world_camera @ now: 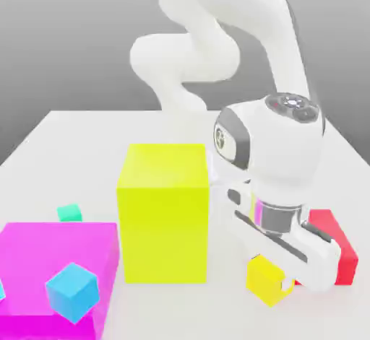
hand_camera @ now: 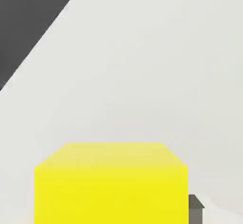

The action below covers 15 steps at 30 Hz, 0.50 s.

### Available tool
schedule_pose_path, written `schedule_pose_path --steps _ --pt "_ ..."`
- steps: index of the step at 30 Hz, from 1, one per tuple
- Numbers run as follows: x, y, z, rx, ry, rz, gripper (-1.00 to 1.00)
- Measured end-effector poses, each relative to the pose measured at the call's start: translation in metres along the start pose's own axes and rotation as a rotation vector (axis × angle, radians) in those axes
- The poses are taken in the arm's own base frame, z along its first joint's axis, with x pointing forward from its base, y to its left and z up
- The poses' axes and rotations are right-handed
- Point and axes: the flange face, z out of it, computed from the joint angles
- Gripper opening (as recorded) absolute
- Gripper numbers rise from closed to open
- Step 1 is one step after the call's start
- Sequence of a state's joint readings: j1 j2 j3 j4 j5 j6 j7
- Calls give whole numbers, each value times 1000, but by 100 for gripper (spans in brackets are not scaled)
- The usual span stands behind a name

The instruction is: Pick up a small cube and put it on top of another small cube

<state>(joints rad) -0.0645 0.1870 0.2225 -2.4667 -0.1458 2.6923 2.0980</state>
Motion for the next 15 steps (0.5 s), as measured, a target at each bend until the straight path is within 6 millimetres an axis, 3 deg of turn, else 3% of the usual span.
schedule_pose_path --steps 3,6,11,13,15 --pt "63 -49 -25 21 14 174 -100" --pt "130 -83 -50 36 26 337 -100" --pt "260 -106 -89 35 37 651 -100" --pt "315 -106 -89 0 31 820 -100" --pt "359 -104 -61 -34 25 960 -100"
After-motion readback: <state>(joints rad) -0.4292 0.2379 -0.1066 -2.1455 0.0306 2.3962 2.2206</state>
